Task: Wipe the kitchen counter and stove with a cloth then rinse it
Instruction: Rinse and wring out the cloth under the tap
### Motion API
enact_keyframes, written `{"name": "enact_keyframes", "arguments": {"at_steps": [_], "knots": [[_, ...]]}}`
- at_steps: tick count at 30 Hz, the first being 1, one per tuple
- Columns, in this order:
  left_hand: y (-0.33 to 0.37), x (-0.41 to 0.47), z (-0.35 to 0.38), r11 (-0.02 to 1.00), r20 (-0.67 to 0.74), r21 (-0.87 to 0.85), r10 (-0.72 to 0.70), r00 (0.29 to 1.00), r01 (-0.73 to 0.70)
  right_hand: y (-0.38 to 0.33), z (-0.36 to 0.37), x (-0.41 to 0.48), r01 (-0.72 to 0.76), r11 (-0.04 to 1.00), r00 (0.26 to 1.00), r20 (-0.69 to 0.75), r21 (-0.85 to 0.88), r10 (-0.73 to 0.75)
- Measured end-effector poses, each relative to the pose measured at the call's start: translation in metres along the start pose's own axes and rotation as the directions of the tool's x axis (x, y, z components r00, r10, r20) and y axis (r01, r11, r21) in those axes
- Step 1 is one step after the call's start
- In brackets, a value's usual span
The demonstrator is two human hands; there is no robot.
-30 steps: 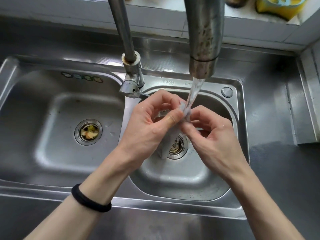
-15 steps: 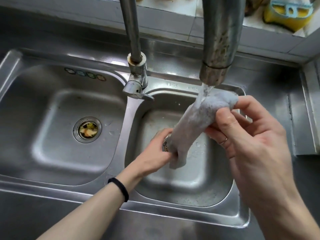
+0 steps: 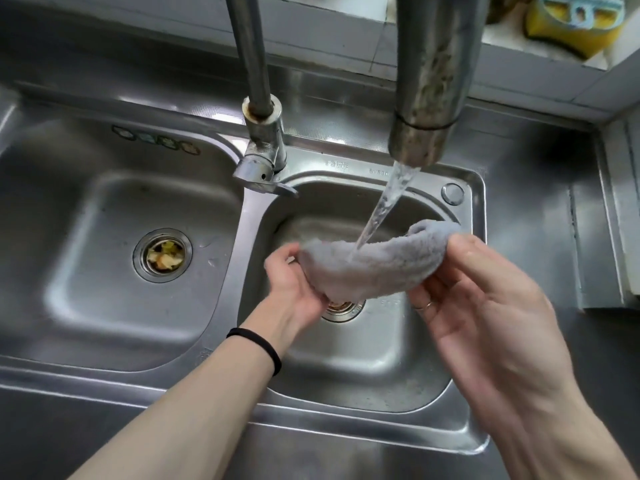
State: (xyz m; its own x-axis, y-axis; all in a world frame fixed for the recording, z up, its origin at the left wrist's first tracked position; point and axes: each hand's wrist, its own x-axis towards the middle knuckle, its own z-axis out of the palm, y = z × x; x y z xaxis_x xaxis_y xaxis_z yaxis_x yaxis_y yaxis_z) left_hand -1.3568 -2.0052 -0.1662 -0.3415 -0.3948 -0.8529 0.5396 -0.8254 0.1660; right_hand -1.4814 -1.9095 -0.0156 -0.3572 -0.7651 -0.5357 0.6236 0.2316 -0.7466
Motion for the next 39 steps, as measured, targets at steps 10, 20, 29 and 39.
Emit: {"name": "enact_keyframes", "arguments": {"at_steps": [10,20,29,39], "knots": [[0.007,-0.023,0.025,0.480,0.258,0.763,0.388,0.885,-0.433,0.058,0.004,0.063,-0.287,0.954,0.932,-0.204,0.085,0.298],[0.029,-0.020,-0.002,0.153,0.210,0.920,0.582,0.786,-0.360,0.097,0.061,0.096,-0.045,0.590,0.964,-0.189,-0.806,-0.186],[-0.002,-0.023,0.048,-0.246,0.487,0.874,0.465,0.739,-0.420,0.089,-0.006,0.100,-0.325,0.918,0.895,-0.388,-0.226,0.221],[0.001,-0.030,0.065,0.122,0.467,0.829,0.384,0.796,-0.545,0.129,-0.024,0.099,-0.535,0.843,0.807,-0.265,0.050,0.528]]}}
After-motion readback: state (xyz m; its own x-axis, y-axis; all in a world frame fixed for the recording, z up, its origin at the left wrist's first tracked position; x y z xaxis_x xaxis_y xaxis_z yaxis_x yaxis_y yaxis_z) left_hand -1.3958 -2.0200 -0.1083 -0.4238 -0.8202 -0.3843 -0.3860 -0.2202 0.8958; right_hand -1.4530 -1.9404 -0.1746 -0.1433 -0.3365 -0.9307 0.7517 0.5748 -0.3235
